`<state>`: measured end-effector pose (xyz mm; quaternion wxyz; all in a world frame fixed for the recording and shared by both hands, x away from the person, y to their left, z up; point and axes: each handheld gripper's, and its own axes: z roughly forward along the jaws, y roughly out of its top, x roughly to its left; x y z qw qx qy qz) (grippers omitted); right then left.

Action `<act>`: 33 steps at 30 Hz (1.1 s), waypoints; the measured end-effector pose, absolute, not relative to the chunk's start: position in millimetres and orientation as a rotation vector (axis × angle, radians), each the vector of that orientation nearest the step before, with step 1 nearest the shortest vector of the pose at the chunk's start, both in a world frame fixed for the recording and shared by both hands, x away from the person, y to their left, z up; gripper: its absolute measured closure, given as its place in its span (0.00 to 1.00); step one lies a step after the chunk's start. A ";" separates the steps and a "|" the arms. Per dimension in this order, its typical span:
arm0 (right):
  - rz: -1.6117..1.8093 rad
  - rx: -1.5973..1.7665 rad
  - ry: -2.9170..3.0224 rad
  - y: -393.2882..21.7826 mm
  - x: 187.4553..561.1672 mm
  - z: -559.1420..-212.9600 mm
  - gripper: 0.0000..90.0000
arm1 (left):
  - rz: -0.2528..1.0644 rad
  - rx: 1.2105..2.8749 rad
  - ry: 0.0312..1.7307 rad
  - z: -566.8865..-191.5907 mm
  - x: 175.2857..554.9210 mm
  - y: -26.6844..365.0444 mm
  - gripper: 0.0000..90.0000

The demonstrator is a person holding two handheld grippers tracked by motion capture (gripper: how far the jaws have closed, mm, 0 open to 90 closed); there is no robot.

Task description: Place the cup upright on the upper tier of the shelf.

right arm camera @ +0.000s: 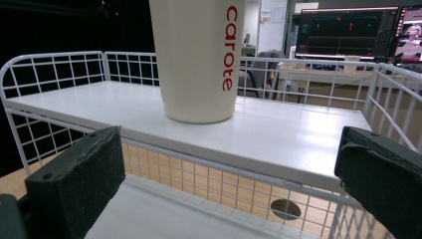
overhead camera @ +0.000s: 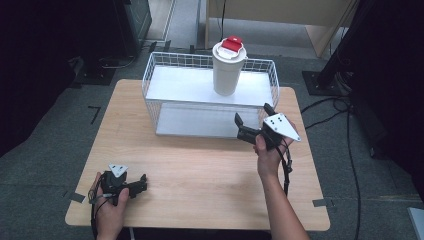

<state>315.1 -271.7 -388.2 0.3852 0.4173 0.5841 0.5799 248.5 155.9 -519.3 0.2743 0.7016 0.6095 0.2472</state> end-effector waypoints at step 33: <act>1.354 1.188 1.519 -329.9 267.8 -442.6 0.00 | 0.663 1.884 1.640 -519.3 248.5 155.7 0.01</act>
